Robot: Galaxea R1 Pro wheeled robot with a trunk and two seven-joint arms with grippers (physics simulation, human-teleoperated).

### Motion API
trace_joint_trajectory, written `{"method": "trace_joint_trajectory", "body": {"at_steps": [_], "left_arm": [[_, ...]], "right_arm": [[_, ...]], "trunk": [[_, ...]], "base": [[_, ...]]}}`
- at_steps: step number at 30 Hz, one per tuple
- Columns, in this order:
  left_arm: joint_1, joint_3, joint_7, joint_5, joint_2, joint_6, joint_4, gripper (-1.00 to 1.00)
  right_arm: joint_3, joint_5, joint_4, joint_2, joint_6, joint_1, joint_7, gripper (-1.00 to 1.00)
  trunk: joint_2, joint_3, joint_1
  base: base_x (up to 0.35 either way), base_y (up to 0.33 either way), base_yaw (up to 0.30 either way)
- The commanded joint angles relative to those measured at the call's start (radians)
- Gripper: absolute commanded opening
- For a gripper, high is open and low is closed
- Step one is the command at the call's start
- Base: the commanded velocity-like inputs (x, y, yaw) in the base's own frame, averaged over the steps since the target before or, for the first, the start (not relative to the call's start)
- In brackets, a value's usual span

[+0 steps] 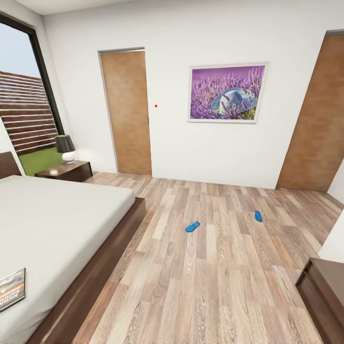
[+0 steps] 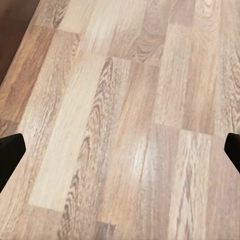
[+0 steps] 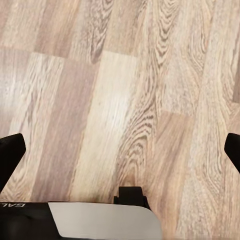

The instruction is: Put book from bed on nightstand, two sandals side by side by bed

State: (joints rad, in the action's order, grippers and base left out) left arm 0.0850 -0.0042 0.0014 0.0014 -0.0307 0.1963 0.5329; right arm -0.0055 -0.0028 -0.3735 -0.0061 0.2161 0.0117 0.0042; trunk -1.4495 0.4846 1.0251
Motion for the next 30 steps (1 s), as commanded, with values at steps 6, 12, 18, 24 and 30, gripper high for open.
{"method": "trace_joint_trajectory", "body": {"at_steps": [6,12,18,24,30], "left_arm": [[0.000,0.000,0.000,0.000,0.000,0.003,0.000,1.00],[0.000,0.000,0.001,0.000,0.000,0.003,-0.001,1.00],[0.000,0.000,0.000,0.000,0.000,0.003,-0.001,1.00],[0.000,0.000,0.000,0.000,0.000,0.003,0.000,1.00],[0.000,0.000,0.000,0.000,0.000,0.003,-0.001,1.00]], "right_arm": [[0.000,0.000,0.001,0.000,0.003,0.001,0.000,1.00],[0.000,0.000,0.001,0.000,0.003,0.001,0.000,1.00],[0.000,0.000,0.001,0.000,0.003,0.001,0.000,1.00],[-0.001,0.000,0.001,-0.001,0.003,0.001,0.000,1.00],[-0.002,-0.002,0.001,-0.003,0.003,0.001,0.000,1.00]], "trunk": [[-0.001,0.009,0.000],[-0.001,0.010,0.000],[-0.001,0.011,0.000],[-0.001,0.011,0.000],[-0.001,0.009,0.000]], "base": [[0.199,0.000,0.000],[0.316,0.000,0.000],[0.332,0.000,0.000],[0.330,0.000,0.000],[0.134,0.000,-0.085]]}}
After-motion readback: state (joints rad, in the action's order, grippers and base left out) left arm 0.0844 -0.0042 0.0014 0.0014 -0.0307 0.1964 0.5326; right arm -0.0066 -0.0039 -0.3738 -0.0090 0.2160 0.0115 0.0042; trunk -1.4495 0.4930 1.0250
